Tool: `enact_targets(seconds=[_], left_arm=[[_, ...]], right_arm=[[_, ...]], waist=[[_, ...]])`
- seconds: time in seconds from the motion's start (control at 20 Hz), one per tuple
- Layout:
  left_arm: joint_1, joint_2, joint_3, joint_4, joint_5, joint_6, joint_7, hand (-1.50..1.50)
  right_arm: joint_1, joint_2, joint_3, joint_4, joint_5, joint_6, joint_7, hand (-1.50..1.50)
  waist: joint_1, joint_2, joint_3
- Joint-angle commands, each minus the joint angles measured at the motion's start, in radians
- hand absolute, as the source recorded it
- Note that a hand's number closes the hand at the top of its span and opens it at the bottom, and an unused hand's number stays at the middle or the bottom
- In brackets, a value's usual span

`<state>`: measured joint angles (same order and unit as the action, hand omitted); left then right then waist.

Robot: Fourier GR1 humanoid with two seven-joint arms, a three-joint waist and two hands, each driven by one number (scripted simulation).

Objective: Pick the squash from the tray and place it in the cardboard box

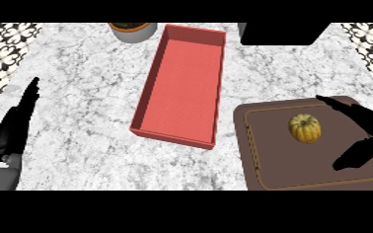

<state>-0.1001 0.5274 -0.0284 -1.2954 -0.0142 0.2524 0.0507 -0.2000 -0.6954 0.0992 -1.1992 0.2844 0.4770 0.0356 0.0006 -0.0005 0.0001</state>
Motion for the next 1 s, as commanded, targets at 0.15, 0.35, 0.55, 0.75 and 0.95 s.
enact_targets(seconds=[0.15,0.35,0.55,0.75,0.95], left_arm=[[-0.017,-0.016,0.065,0.05,-0.033,-0.059,-0.036,0.0],[0.031,-0.065,0.038,-0.097,-0.105,-0.012,0.07,0.0],[-0.04,-0.083,0.086,0.054,-0.102,-0.054,-0.024,0.0],[-0.008,-0.09,0.084,-0.022,-0.106,-0.062,0.031,0.0],[0.013,-0.118,0.123,0.012,-0.11,-0.098,-0.043,0.0]], right_arm=[[-0.016,0.058,-0.065,-0.073,-0.004,0.063,0.005,-1.5],[0.07,0.079,-0.07,-0.175,0.041,0.076,0.023,-1.5],[0.052,0.085,-0.068,-0.183,0.068,0.146,0.092,-1.5],[-0.003,0.154,-0.019,-0.101,0.149,0.115,0.183,-1.5],[0.037,0.2,-0.036,-0.138,0.188,0.11,0.18,-1.5]], waist=[[-0.001,0.0,0.0],[-0.001,-0.001,0.0],[-0.004,0.0,0.0],[0.003,0.001,0.0],[0.0,0.0,0.0]])
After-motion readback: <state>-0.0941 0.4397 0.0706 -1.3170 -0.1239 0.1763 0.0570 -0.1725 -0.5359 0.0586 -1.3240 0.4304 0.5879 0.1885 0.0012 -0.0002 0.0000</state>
